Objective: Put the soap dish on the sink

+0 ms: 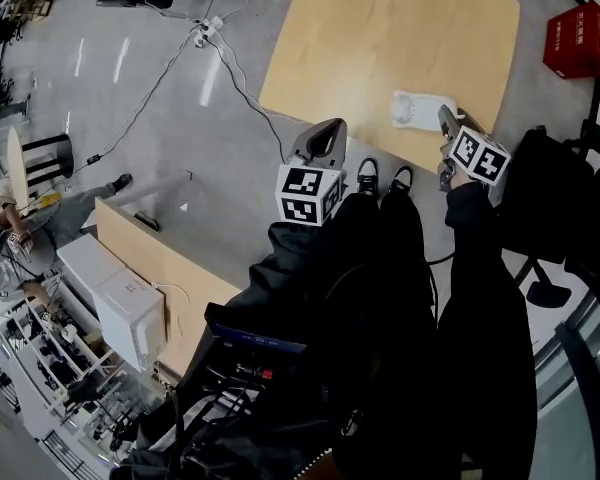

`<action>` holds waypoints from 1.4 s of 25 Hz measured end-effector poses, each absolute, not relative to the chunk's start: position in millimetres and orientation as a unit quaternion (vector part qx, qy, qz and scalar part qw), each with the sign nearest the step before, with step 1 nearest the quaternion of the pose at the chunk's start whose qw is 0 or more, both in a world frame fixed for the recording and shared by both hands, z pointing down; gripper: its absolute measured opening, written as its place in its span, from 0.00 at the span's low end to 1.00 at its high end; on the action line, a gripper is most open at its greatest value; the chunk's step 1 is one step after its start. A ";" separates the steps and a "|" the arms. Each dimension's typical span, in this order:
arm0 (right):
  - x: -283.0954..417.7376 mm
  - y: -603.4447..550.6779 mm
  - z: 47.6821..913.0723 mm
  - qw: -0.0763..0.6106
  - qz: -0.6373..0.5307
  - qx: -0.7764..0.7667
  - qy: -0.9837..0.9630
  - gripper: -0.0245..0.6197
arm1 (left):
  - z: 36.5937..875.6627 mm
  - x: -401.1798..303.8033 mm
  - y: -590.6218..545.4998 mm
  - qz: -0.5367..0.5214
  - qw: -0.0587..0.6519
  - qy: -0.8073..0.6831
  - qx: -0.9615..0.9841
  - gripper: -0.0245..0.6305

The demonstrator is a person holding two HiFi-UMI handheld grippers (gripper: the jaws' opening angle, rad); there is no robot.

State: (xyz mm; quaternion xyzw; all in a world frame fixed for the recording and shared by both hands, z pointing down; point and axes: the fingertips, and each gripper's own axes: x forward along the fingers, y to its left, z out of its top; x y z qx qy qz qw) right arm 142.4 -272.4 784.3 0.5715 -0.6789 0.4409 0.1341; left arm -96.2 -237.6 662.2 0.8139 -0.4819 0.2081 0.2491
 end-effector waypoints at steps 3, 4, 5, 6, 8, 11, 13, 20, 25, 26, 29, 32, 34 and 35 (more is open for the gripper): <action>141.3 -269.4 795.6 0.145 0.443 0.571 -0.675 0.33 | 665.4 -97.7 -235.2 0.210 0.250 -0.481 0.813 0.04; 141.4 -268.5 798.6 0.146 0.444 0.572 -0.674 0.33 | 666.2 -97.7 -234.6 0.211 0.250 -0.481 0.813 0.04; 141.7 -268.1 800.8 0.144 0.446 0.573 -0.673 0.33 | 666.6 -97.7 -234.4 0.211 0.251 -0.481 0.813 0.04; 142.0 -268.2 802.2 0.141 0.449 0.574 -0.671 0.33 | 666.7 -97.8 -234.3 0.211 0.251 -0.481 0.813 0.04; 142.6 -268.6 803.9 0.133 0.452 0.576 -0.668 0.33 | 667.1 -98.1 -234.0 0.212 0.250 -0.481 0.813 0.04; 142.3 -269.4 805.6 0.125 0.452 0.574 -0.671 0.33 | 669.0 -99.5 -233.1 0.216 0.247 -0.480 0.814 0.04; 141.9 -269.9 805.5 0.126 0.450 0.571 -0.675 0.34 | 668.4 -98.3 -233.2 0.216 0.246 -0.479 0.814 0.04; 159.8 -269.8 771.2 0.091 0.398 0.600 -0.688 0.42 | 650.3 -89.4 -246.4 0.204 0.238 -0.477 0.821 0.04; 180.8 -259.2 681.4 0.057 0.316 0.630 -0.707 0.42 | 613.6 -74.0 -266.5 0.175 0.213 -0.480 0.833 0.04; 181.6 -259.3 660.4 0.051 0.296 0.631 -0.715 0.40 | 603.6 -69.0 -273.2 0.167 0.204 -0.480 0.837 0.04; 181.9 -258.9 597.6 0.038 0.240 0.636 -0.732 0.20 | 567.0 -52.1 -291.3 0.138 0.179 -0.476 0.850 0.04; 176.0 -249.2 551.2 0.046 0.224 0.632 -0.740 0.09 | 527.6 -37.9 -296.3 0.111 0.157 -0.467 0.863 0.04; 172.9 -247.1 518.2 0.044 0.205 0.626 -0.751 0.05 | 499.0 -28.1 -299.4 0.092 0.143 -0.460 0.871 0.04; 172.2 -248.7 499.5 0.041 0.187 0.623 -0.759 0.05 | 484.6 -23.3 -302.5 0.082 0.134 -0.458 0.875 0.04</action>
